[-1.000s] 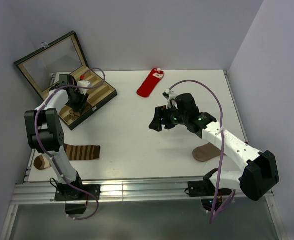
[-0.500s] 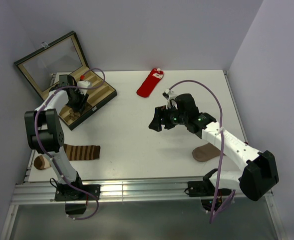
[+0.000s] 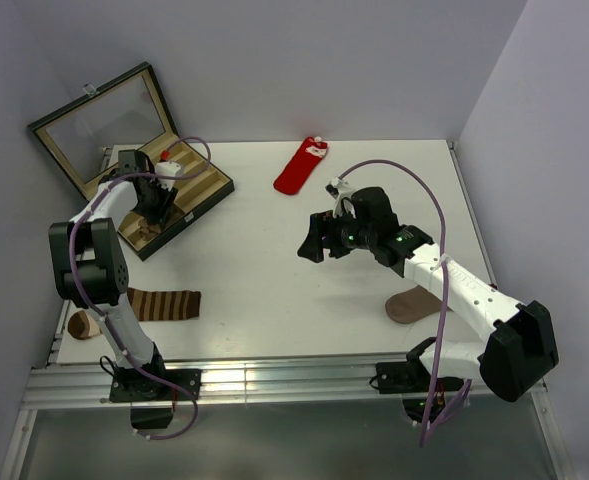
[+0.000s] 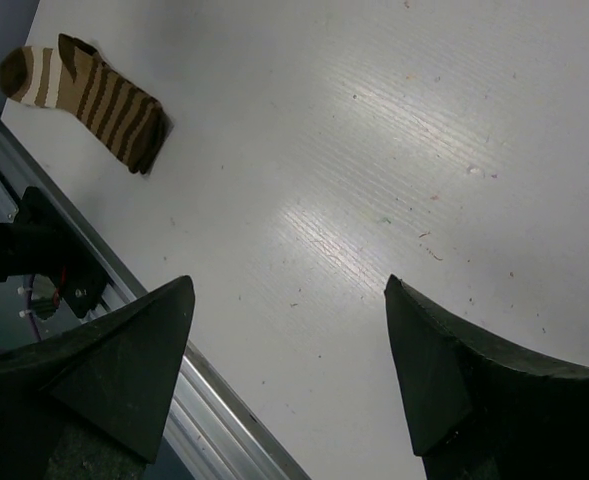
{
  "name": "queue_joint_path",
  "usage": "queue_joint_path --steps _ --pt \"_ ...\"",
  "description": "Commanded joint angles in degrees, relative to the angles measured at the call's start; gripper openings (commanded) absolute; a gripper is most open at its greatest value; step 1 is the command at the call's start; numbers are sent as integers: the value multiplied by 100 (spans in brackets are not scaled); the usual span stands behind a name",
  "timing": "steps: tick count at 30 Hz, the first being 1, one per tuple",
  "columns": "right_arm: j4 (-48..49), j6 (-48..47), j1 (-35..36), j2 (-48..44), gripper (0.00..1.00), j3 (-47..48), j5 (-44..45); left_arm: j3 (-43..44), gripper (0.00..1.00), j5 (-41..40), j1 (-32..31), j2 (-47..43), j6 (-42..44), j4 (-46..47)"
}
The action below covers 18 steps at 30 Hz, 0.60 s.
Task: Roll the socks
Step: Place the sock in the storage box.
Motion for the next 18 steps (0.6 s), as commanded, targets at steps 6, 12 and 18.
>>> queue_joint_path --steps 6,12,18 --pt "181 -36 -38 -122 84 -43 94 -231 22 601 -198 93 -131 -434" --pt "199 -27 -38 -70 84 -35 59 -425 22 583 -190 -39 -113 -302" --pt "304 35 -38 -140 84 -184 59 -372 21 785 -234 32 -25 -477"
